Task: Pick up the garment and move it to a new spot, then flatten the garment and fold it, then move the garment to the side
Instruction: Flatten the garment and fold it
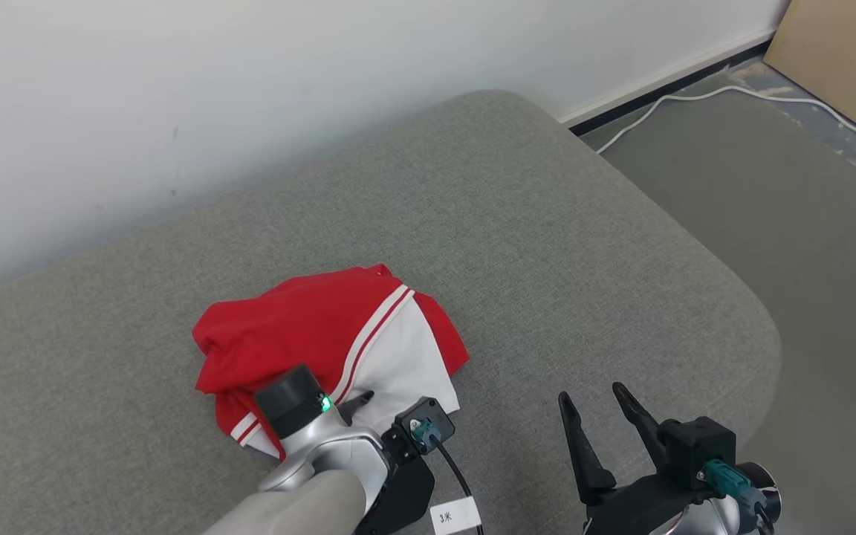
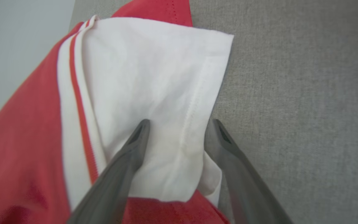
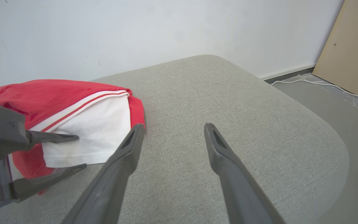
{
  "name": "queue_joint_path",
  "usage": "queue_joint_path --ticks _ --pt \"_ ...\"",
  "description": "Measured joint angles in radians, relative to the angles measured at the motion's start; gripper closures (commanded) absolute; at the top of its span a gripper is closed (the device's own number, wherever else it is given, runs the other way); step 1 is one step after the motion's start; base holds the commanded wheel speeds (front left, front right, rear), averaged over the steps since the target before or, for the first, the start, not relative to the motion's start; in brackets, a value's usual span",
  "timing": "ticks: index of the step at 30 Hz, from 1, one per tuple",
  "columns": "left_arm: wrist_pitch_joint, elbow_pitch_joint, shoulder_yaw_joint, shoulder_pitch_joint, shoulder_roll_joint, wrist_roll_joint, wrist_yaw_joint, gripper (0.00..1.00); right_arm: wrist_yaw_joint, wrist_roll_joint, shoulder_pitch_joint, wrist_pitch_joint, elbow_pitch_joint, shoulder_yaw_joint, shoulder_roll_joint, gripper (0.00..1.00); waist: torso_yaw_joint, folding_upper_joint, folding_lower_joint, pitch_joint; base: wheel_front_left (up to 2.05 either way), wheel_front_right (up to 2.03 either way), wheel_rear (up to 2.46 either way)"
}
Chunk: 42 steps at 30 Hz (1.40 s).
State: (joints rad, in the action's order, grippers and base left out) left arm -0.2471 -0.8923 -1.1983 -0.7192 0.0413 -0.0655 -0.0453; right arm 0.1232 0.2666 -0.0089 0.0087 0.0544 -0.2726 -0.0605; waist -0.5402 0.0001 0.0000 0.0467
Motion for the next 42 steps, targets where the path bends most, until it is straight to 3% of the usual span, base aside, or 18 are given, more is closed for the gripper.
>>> queue_joint_path --ticks 11,12,13,14,23,35,42 --pt "-0.039 -0.050 0.004 -0.029 0.026 0.006 -0.007 0.00 0.000 0.009 0.001 -0.009 -0.011 0.010 0.002 0.00 -0.007 0.0000 0.0000 0.034 0.00 0.00 0.00" --pt "-0.039 -0.053 0.008 -0.030 0.026 0.005 -0.007 0.15 0.000 0.009 0.000 -0.009 -0.010 0.011 0.002 0.00 -0.007 -0.0001 0.0000 0.035 0.00 0.00 0.00" --pt "-0.038 -0.054 0.008 -0.033 0.026 0.005 -0.007 0.50 0.000 0.009 0.000 -0.009 -0.008 0.011 0.002 0.00 -0.007 0.0000 0.0000 0.036 0.00 0.00 0.00" --pt "-0.037 -0.057 0.012 -0.038 0.025 0.005 -0.007 1.00 0.000 0.009 0.000 -0.009 -0.006 0.010 0.002 0.00 -0.007 0.0000 0.0000 0.037 0.00 0.00 0.00" --pt "0.043 -0.062 0.121 -0.070 0.022 -0.087 -0.015 1.00 0.000 0.011 -0.022 -0.009 0.017 0.001 0.004 0.00 0.000 0.0000 0.0000 0.019 0.00 0.00 0.00" --pt "0.329 0.182 0.523 -0.182 -0.014 -0.470 -0.044 1.00 0.000 0.013 -0.014 -0.009 0.039 -0.001 0.002 0.00 0.031 0.0000 0.0000 -0.035 0.00 0.00 0.00" --pt "0.316 0.095 0.563 -0.036 -0.013 -0.544 -0.062 1.00 0.000 0.014 0.021 -0.008 0.030 0.010 -0.007 0.00 0.080 0.0000 -0.0001 -0.052 0.00 0.00 0.00"
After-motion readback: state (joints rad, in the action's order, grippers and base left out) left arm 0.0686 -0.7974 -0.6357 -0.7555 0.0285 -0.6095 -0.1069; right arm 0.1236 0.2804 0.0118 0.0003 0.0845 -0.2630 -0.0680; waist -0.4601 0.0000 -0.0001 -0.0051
